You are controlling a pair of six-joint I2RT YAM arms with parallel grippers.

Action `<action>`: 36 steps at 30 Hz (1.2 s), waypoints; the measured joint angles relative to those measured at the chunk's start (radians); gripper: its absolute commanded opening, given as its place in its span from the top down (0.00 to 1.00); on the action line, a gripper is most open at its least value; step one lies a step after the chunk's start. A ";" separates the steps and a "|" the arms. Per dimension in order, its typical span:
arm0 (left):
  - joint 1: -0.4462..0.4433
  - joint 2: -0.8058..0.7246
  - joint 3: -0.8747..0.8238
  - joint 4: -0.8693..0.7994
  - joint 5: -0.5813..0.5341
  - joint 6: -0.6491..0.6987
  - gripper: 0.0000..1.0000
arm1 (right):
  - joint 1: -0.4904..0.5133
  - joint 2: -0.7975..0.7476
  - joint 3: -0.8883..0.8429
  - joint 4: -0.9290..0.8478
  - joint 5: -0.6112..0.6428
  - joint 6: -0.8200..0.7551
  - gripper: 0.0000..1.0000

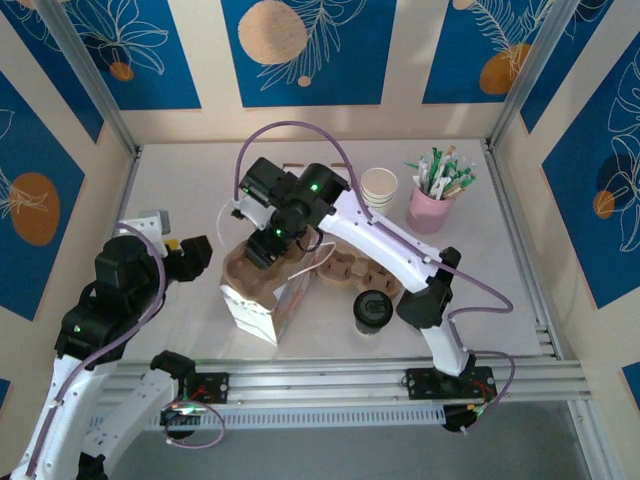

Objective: Pack the takeout coffee

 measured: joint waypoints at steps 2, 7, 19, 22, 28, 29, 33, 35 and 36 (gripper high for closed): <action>0.000 0.000 -0.004 0.009 0.017 -0.009 0.25 | 0.005 0.005 0.002 -0.011 0.004 -0.009 0.47; 0.000 0.001 -0.006 0.044 0.056 -0.038 0.24 | 0.011 0.005 0.006 -0.032 0.027 -0.031 0.47; 0.000 0.008 -0.045 0.147 0.167 -0.111 0.22 | 0.045 0.005 0.006 -0.043 0.096 -0.074 0.47; 0.000 0.017 -0.062 0.171 0.189 -0.130 0.25 | 0.045 0.005 0.006 -0.043 0.098 -0.077 0.47; 0.000 0.032 -0.093 0.220 0.233 -0.166 0.36 | 0.037 0.005 -0.004 -0.039 0.089 -0.077 0.48; 0.000 0.039 -0.096 0.225 0.240 -0.169 0.40 | 0.034 0.005 -0.007 -0.038 0.085 -0.077 0.48; 0.000 0.056 -0.114 0.239 0.254 -0.172 0.54 | 0.017 0.002 -0.031 -0.016 0.062 -0.081 0.48; 0.000 0.060 -0.126 0.247 0.254 -0.172 0.63 | 0.010 -0.004 -0.053 0.000 0.050 -0.086 0.48; 0.000 0.065 -0.129 0.247 0.255 -0.167 0.68 | 0.007 -0.005 -0.060 0.006 0.045 -0.089 0.48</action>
